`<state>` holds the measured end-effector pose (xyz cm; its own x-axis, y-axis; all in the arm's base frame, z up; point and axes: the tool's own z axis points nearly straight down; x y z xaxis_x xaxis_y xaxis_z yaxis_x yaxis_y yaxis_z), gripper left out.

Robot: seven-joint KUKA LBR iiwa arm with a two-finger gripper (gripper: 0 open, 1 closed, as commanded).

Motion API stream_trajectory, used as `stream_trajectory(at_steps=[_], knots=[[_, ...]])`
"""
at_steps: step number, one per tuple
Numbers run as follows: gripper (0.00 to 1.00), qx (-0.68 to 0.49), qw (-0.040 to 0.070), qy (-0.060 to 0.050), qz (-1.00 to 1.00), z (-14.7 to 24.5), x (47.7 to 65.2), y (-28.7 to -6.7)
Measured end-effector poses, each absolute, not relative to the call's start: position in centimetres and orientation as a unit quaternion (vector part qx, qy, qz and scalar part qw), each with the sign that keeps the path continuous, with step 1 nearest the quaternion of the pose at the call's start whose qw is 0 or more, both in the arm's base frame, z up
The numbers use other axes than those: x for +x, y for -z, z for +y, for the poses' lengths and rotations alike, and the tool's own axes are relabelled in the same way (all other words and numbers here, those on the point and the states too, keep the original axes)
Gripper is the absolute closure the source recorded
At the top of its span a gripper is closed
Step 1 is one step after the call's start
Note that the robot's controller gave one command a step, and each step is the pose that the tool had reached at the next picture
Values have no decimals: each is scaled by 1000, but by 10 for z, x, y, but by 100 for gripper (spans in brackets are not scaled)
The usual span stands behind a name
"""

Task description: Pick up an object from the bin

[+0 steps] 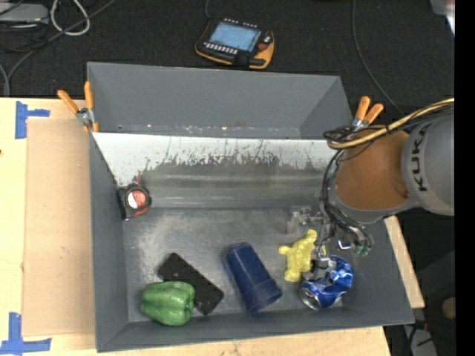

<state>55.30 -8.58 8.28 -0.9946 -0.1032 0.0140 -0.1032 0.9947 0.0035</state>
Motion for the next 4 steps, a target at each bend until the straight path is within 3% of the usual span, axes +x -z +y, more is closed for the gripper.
stream_trajectory(at_steps=[1, 2, 3, 4], knots=[[0, 27, 6, 2, -1000, -79, 541, -70], [100, 27, 5, 1, -1000, -77, 540, -70], [100, 27, 5, 1, -1000, -77, 540, -70], [100, 26, 8, 2, -1000, -85, 538, -164]])
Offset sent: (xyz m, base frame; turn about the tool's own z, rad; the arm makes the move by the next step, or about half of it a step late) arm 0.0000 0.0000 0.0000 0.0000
